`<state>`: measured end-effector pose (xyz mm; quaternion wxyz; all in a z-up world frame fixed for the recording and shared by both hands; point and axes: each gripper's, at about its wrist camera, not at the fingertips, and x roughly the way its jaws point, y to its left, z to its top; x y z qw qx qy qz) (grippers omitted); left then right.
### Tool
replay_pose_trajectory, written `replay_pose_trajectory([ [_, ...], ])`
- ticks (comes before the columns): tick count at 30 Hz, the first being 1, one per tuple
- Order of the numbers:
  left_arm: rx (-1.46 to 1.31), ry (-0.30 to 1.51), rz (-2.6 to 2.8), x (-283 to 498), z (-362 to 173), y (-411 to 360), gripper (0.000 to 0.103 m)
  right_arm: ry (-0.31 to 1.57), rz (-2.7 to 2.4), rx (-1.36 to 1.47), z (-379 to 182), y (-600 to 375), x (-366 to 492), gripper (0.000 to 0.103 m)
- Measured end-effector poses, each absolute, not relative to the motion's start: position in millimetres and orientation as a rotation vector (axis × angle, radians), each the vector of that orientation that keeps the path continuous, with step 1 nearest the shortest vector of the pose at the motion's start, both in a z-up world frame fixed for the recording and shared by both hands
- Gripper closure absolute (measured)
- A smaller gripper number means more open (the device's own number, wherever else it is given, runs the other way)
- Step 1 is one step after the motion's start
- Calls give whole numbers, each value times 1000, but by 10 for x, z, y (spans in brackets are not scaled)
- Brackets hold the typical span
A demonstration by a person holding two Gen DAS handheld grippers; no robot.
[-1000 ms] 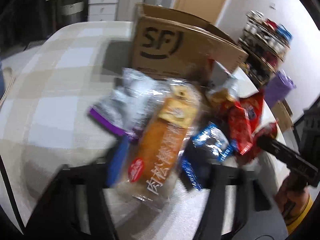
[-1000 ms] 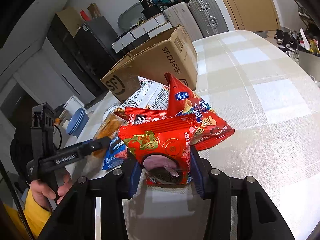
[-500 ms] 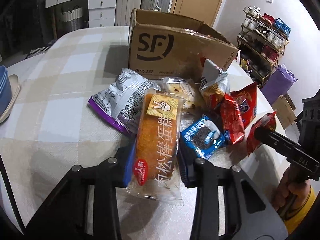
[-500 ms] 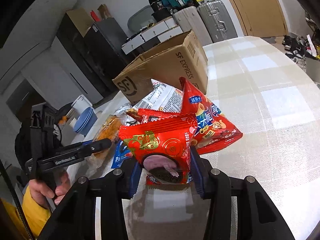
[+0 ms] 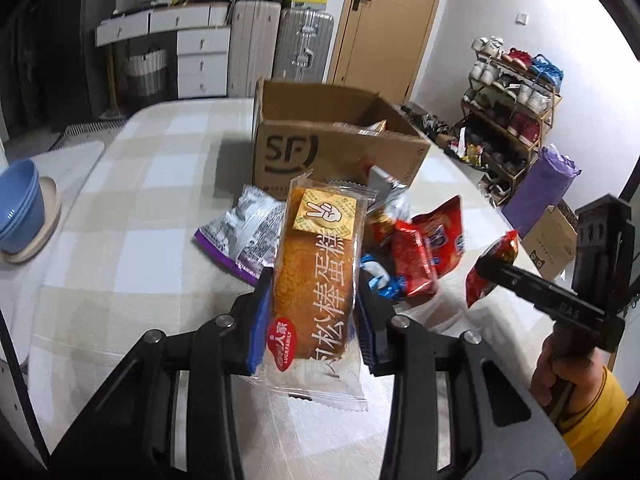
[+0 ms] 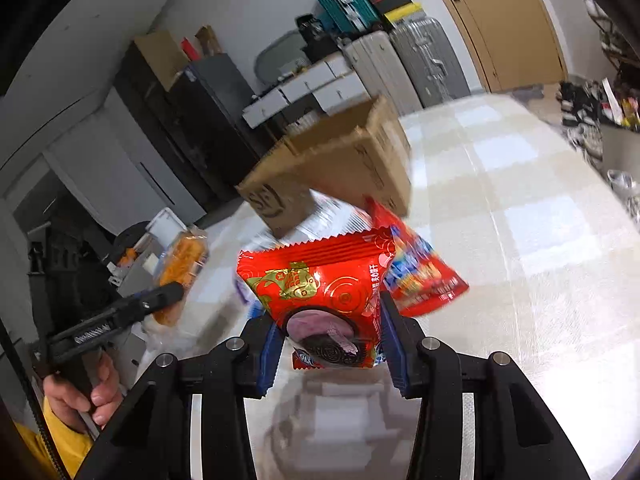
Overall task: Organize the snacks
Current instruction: 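Lift both packets and carry them over the open box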
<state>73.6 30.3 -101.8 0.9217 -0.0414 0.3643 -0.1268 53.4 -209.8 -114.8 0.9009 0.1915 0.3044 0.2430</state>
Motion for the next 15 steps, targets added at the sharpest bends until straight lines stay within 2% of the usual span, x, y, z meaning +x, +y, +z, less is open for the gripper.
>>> replay_pose_trajectory([
  [8,-83,683,-267,342,-694,280,70,521,565,380,-611,-2016,157,58],
  [15,-89,651,-240,28,-502,320,70,460,603,377,-372,-2010,-80,58],
])
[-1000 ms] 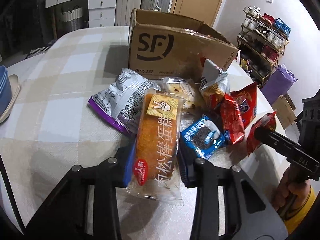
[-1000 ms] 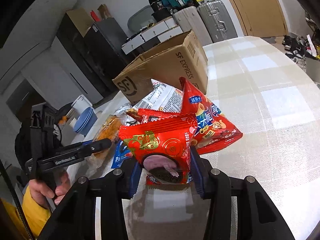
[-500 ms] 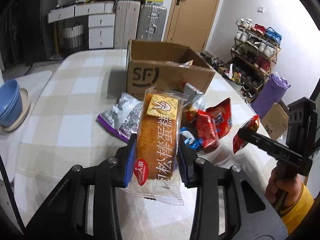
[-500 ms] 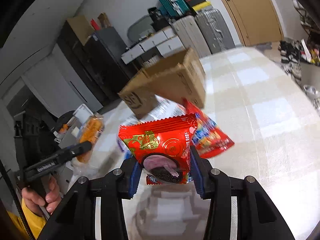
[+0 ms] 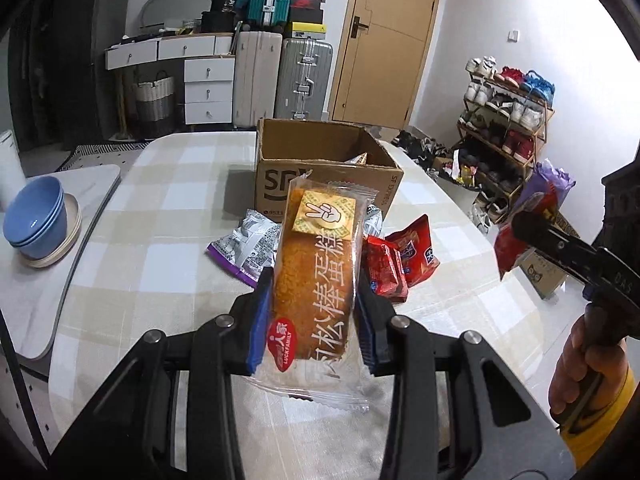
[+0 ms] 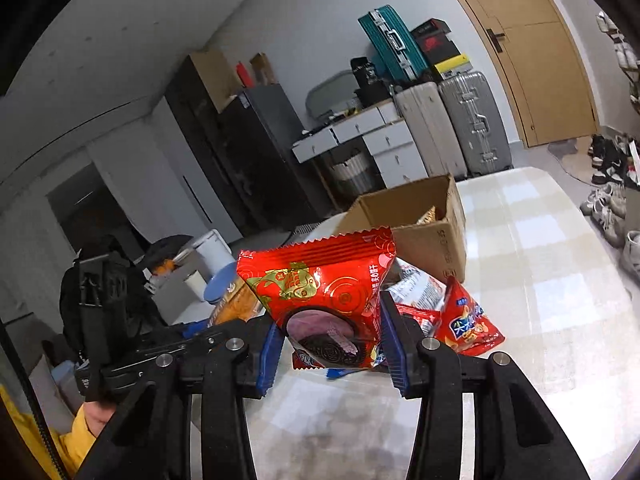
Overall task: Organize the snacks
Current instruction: 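Lift both packets and carry them over the open box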
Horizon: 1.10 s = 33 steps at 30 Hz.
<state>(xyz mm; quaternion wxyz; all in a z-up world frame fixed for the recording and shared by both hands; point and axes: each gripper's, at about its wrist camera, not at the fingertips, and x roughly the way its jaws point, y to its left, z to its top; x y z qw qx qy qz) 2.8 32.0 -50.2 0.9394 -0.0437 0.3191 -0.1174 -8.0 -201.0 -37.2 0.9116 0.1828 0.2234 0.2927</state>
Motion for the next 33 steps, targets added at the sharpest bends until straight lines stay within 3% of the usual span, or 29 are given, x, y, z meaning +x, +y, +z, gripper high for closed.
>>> replay_pose_trajectory([
  [21,-124,677,-220,-43,-529,436,69,468,622,380,-376,-1911,-49,58],
  [33,-50,631,-225,609,-236,300,69,448,625,328,-71,-1866,410,58],
])
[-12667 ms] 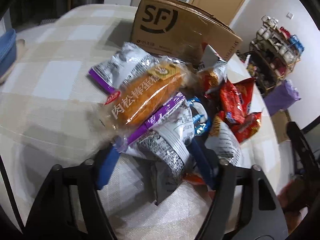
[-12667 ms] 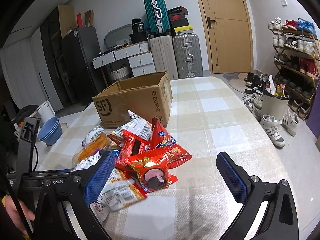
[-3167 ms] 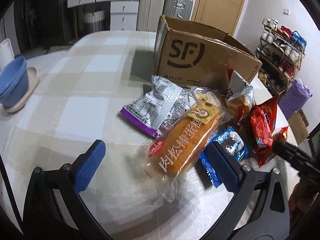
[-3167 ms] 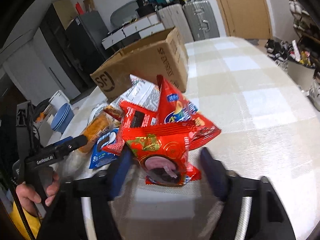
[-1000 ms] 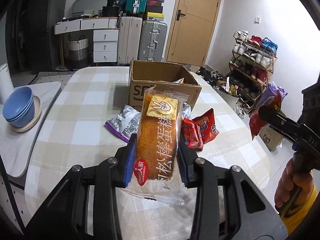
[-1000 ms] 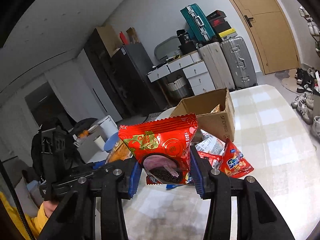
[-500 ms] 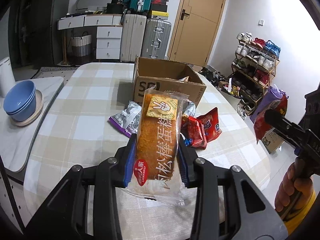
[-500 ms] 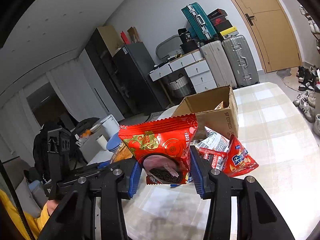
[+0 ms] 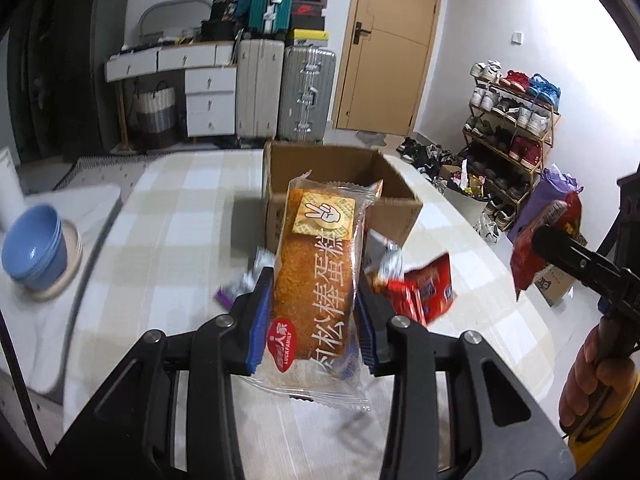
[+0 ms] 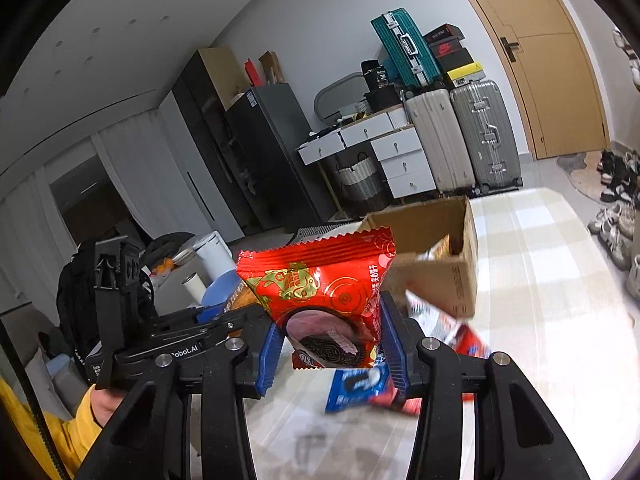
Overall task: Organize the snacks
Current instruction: 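Lift both packets and carry them over the open box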
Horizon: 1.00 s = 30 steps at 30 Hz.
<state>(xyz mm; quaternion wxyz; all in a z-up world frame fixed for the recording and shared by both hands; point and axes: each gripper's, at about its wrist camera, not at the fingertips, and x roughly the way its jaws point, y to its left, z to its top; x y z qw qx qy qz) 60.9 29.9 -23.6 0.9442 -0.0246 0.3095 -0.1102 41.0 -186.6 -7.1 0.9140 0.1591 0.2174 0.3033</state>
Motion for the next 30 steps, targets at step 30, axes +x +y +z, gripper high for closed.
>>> replay_pose_trajectory([
  [30,19,694,-247,3297,422,-63,69,609,625,267,446,-1599,2533,58],
])
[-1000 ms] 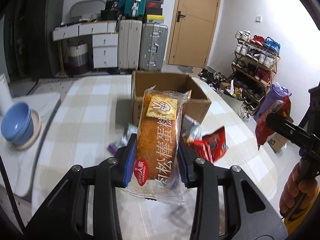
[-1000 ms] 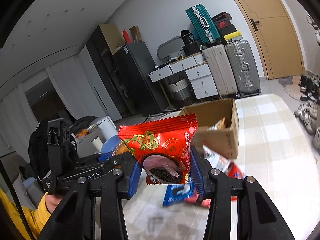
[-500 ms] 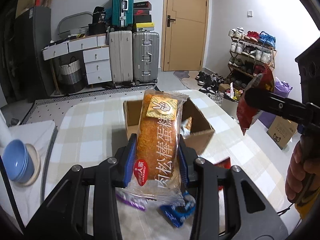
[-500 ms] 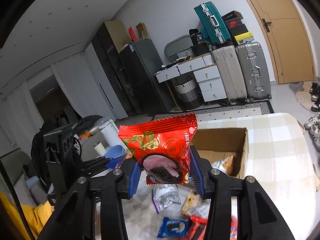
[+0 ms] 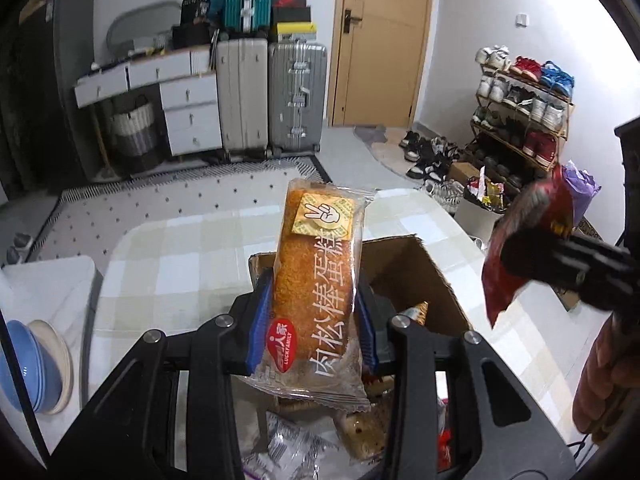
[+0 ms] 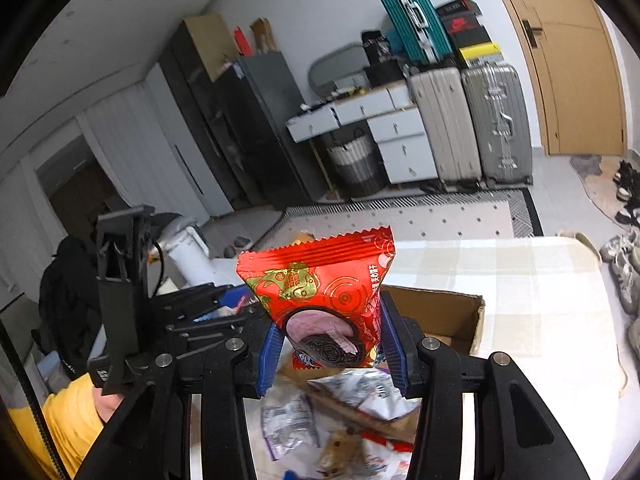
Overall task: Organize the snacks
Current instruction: 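Lift both packets and carry them over the open box, then open both tools to drop the packets into the box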
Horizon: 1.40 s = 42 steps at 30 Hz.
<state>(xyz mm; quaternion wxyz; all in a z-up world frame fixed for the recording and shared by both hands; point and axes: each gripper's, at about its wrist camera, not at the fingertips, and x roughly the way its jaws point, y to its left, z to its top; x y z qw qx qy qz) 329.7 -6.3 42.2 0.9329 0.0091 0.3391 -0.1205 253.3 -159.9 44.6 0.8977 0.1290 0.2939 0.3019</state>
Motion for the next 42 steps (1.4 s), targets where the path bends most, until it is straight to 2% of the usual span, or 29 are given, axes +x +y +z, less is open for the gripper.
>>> replay_pose_trajectory([
  [11,18,772,-234,4066,97,-173,69,722,609,253,115,-1494,3037,58],
  [18,30,805,-237,4222,-144,-283,69,755,595,274,-7,-1517,3221,58],
  [38,86,829,-254,4158,-449,-461,69,851,555,238,-318,-1422,3371,58],
  [42,79,832,-253,4103,-452,-418,69,876,528,215,-391,-1390,3379,52],
])
